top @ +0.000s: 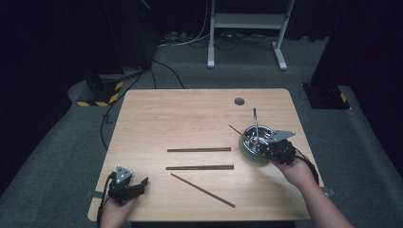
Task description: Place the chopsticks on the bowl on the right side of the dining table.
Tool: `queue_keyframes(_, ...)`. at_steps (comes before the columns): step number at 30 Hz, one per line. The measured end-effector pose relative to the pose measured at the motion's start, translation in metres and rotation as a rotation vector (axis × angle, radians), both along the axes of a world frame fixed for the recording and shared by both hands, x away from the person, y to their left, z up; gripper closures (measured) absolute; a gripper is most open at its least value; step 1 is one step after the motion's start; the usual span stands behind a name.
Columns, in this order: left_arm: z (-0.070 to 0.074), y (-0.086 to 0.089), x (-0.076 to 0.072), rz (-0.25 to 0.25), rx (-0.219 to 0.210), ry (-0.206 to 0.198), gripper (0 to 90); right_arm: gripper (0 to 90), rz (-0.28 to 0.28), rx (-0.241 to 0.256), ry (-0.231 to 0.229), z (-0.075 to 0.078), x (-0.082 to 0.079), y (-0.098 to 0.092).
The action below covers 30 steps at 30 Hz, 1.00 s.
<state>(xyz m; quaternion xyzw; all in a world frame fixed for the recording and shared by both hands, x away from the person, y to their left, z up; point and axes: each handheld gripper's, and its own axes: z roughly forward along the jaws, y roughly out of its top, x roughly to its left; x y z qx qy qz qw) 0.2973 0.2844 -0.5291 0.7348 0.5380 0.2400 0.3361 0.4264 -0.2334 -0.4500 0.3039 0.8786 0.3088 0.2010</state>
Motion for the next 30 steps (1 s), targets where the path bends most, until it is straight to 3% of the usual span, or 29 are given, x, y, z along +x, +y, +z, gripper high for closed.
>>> queue_keyframes(8,0.000,0.000,0.000,0.000,0.000,0.000,28.4,83.7,-0.039,0.019,0.017,-0.003,0.015,-0.010)
queue_keyframes(17,0.000,0.000,0.000,0.000,0.000,0.000,28.5,83.7,-0.023,0.008,0.023,0.000,0.030,-0.012)
queue_keyframes(30,0.000,0.000,0.000,0.002,-0.003,-0.002,28.5,83.4,-0.033,-0.001,0.022,-0.003,0.037,-0.008)
